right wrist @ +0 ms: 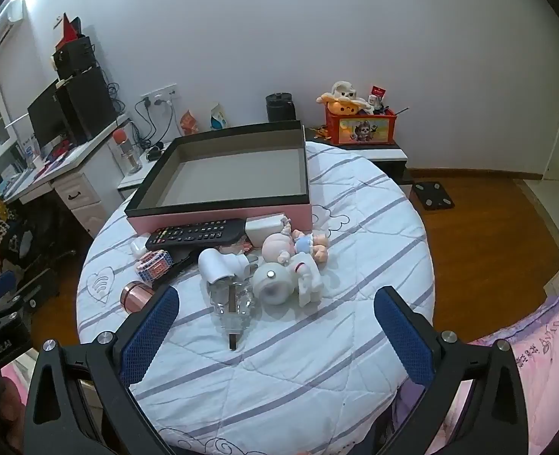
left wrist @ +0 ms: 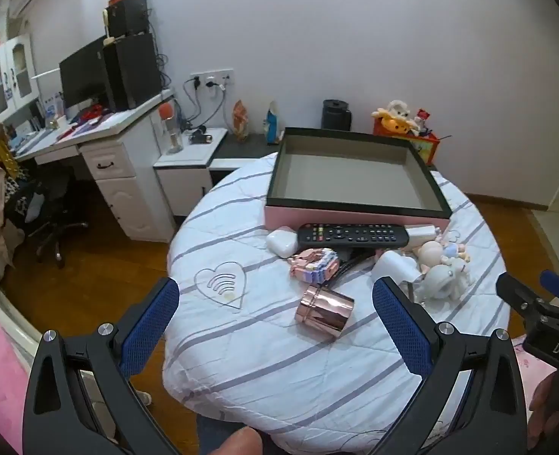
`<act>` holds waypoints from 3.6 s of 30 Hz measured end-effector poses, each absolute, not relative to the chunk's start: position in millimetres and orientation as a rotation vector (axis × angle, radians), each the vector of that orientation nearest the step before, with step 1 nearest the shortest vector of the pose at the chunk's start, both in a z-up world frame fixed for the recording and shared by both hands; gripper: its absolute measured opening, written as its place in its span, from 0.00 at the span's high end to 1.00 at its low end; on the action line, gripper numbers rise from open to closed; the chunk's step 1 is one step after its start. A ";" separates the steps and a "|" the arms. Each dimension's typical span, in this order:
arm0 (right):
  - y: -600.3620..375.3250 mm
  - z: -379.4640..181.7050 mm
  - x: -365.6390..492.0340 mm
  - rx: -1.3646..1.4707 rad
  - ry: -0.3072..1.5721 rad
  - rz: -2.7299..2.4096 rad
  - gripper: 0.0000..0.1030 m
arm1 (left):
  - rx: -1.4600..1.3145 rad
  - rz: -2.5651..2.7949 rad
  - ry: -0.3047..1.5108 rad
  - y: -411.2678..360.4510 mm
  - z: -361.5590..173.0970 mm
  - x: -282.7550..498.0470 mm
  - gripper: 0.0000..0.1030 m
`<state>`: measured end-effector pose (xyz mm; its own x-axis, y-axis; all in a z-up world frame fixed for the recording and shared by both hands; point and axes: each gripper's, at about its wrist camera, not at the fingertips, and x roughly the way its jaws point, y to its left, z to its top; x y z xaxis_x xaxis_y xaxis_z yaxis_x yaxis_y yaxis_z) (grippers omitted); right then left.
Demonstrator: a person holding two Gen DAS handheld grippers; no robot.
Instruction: Organize rigid objects
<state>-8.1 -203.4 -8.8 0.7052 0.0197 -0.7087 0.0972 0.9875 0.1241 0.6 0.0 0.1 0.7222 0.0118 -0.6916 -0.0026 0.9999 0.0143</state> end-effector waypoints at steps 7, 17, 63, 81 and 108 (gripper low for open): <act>-197.1 0.9 -11.8 0.132 0.765 -0.024 0.00 | -0.019 0.014 0.757 19.6 -4.5 -7.6 0.00; -192.5 8.9 -13.2 0.099 0.759 0.043 0.00 | -0.036 0.118 0.732 19.2 6.0 -24.9 0.00; -184.6 -2.4 -31.6 0.093 0.799 -0.081 0.00 | -0.007 -0.033 0.792 5.6 -14.7 -13.6 0.00; -201.7 -35.0 -9.5 0.118 0.882 -0.098 0.00 | -0.003 -0.129 0.888 -3.8 -62.4 8.9 0.00; -219.9 -78.2 33.1 0.134 0.996 -0.111 0.00 | 0.050 -0.144 1.003 -19.4 -136.5 77.7 0.00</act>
